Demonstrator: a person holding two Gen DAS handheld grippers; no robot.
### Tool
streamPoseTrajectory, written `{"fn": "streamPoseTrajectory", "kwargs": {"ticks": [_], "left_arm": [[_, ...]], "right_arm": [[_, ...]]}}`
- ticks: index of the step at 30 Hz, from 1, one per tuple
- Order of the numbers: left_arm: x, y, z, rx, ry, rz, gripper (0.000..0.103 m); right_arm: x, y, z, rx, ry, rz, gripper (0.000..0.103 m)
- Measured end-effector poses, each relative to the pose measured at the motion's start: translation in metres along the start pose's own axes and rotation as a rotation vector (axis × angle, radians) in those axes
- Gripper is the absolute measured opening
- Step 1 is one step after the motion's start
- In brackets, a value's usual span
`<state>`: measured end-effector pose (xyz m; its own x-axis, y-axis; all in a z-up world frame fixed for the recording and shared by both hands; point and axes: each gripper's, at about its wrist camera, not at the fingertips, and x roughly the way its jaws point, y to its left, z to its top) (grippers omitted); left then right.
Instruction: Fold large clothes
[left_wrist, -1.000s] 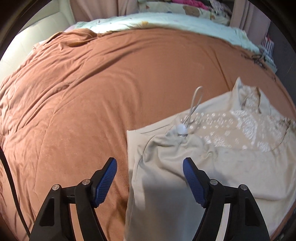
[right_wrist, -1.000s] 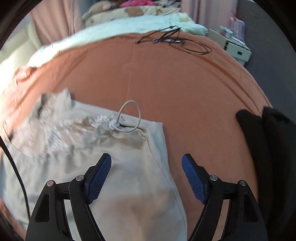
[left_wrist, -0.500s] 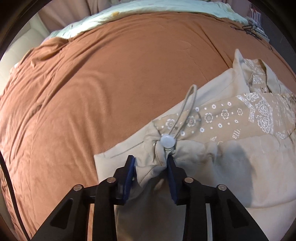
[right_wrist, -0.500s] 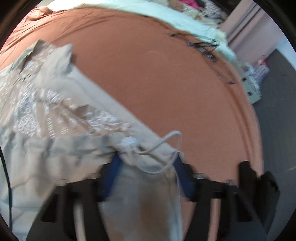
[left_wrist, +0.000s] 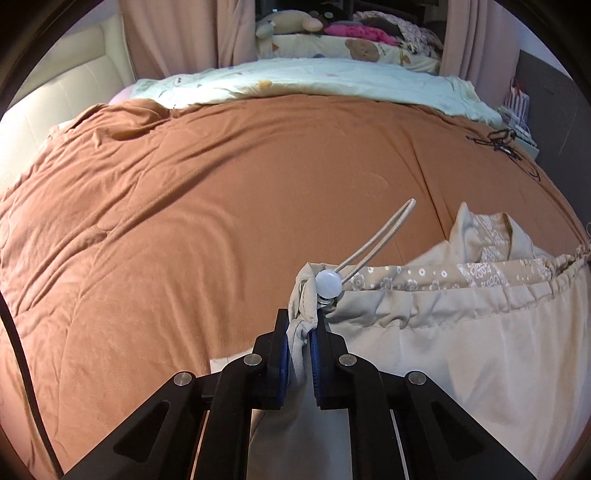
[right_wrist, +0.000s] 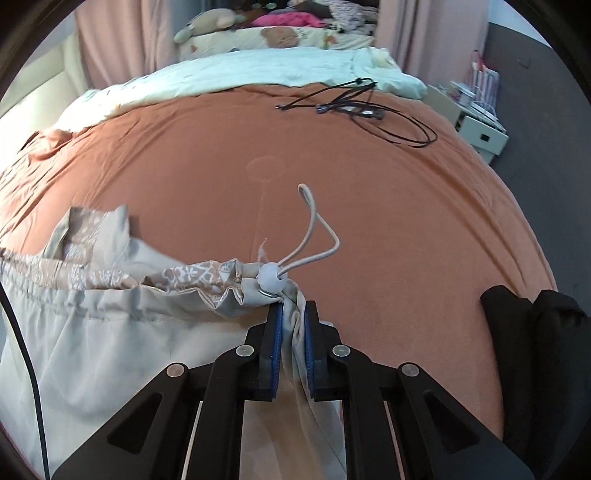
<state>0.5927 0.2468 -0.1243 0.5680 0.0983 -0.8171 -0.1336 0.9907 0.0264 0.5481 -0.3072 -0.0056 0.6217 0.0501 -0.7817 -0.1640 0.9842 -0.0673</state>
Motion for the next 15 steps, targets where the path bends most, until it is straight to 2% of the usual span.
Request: {"fn": "streamPoseTrajectory", "kwargs": {"ticks": [6,9,11,12,13,15], "left_arm": [[0.029,-0.002,0.002,-0.031,0.043,0.050,0.011],[0.052,-0.002,0.000,-0.044,0.105,0.058,0.014],[0.068,-0.005,-0.001,-0.030,0.159,0.083,0.025],[0.067,-0.006,-0.001,-0.026,0.153,0.092,0.026],[0.064,-0.005,0.000,-0.029,0.148,0.096,0.032],[0.053,0.000,0.000,-0.055,0.138,0.079,0.042]], "right_arm": [[0.024,0.003,-0.011,0.041,0.017,-0.026,0.007],[0.043,0.004,-0.007,0.055,0.051,-0.036,0.008],[0.054,0.001,-0.003,0.064,0.074,-0.043,0.016],[0.056,0.000,-0.003,0.076,0.088,-0.052,0.025],[0.054,-0.002,0.000,0.087,0.087,-0.059,0.030],[0.043,-0.008,0.001,0.107,0.053,-0.061,0.052]]}}
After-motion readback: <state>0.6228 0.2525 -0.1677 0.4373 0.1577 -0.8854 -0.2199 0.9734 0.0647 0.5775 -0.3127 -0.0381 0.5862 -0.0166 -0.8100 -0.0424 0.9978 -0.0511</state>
